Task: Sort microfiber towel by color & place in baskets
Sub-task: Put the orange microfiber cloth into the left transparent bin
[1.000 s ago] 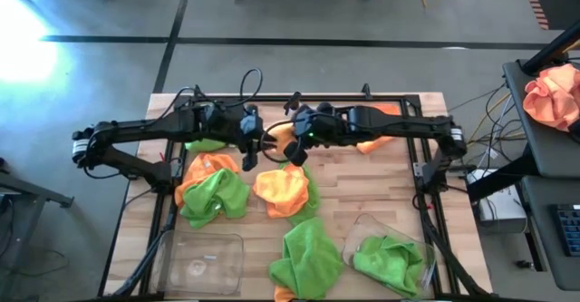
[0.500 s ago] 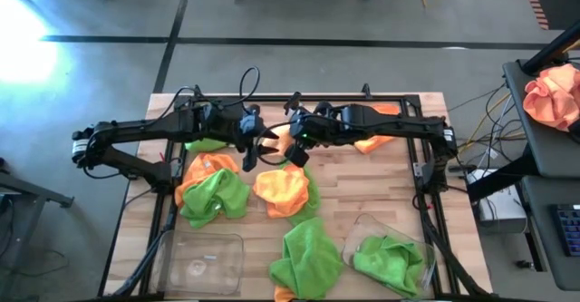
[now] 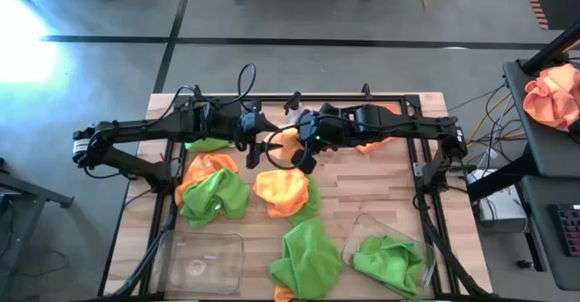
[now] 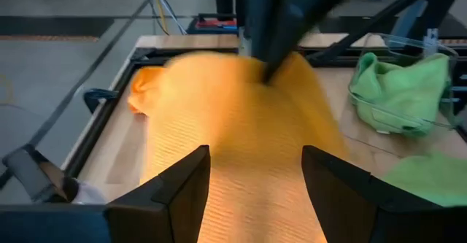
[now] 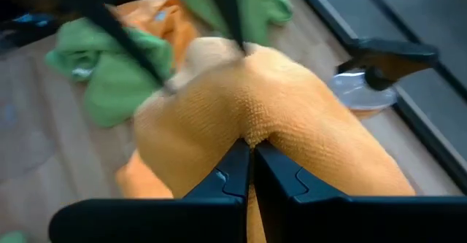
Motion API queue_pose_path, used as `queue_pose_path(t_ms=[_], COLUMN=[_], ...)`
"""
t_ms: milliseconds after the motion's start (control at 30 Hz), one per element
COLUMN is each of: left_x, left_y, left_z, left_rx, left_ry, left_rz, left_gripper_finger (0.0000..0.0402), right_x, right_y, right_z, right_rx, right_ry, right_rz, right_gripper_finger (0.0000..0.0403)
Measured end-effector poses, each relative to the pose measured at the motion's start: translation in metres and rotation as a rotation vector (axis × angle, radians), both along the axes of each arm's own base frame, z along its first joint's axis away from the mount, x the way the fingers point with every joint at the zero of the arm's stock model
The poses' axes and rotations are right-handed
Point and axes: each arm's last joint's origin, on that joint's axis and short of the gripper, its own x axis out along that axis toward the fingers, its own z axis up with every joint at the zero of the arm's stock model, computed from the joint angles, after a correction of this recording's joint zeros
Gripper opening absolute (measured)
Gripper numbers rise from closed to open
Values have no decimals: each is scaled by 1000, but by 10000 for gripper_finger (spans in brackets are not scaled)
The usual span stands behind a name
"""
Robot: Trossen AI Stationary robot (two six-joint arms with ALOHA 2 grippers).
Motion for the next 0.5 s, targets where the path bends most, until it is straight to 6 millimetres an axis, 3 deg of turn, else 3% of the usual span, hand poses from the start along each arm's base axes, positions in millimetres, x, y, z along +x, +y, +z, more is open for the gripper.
queue_pose_path(t_ms=[500], left_x=[0], left_y=[0], left_z=[1], left_rx=[-15], left_ry=[-12], left_rz=[-6], left_gripper_finger=[201], right_x=[6], right_y=[8], right_z=[10], right_rx=[-29], right_ry=[-100], right_rz=[45], right_gripper_finger=[9])
